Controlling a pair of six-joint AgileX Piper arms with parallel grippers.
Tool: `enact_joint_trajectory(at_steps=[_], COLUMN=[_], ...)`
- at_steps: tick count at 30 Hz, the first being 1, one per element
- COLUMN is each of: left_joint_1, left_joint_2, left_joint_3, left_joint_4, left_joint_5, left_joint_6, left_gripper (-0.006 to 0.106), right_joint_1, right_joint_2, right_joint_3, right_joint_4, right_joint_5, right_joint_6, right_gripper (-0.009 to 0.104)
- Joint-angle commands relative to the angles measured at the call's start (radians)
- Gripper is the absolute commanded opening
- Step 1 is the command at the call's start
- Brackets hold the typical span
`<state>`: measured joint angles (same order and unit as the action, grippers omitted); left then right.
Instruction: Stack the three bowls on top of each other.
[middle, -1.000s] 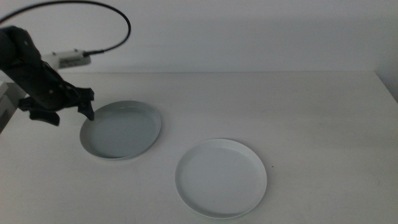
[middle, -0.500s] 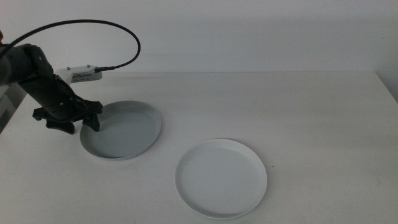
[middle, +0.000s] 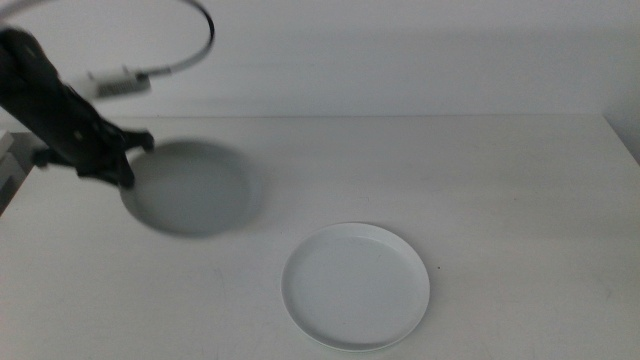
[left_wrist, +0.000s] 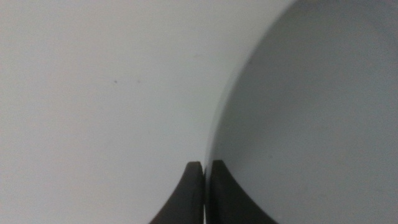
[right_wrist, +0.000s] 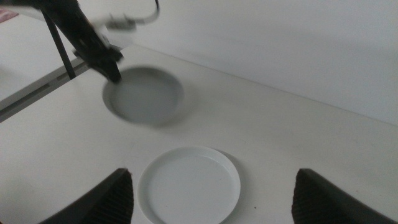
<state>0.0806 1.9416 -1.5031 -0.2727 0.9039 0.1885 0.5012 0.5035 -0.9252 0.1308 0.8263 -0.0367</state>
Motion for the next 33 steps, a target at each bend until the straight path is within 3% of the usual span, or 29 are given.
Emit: enact_joint_trajectory(at_steps=[1,9,18,30,33], left_joint_1=[-0.02,-0.233,-0.519,-0.577,-0.576], left_joint_2=[-0.157,-0.412,-0.366,-0.192,-0.174], left_joint_3=[-0.005,0.174,0.26,0.26,0.26], left_joint_4=[-0.055,-0.066,-0.065,-0.046,-0.019], left_joint_5=[0.015,-0.035,-0.168,-0.228,-0.229], left_joint_6=[-0.014,-0.127,-0.224,-0.257,-0.257], left_gripper=[-0.005,-0.005,-0.005,-0.005,0.0], right_joint_1=[0.002,0.002,0.002,0.002,0.002], right_joint_2=[0.008,0.008,0.008,0.008,0.008], right_joint_3=[-0.019,-0.019,-0.019,-0.019,-0.019], right_joint_4=[-0.007,-0.007,-0.007,-0.007,-0.007], right_joint_5=[-0.073,-0.073,-0.073,-0.073,-0.073], right_joint_6=[-0.012,-0.012,-0.012,-0.012,-0.012], right_gripper=[0.067,0.067,0.067,0.067,0.067])
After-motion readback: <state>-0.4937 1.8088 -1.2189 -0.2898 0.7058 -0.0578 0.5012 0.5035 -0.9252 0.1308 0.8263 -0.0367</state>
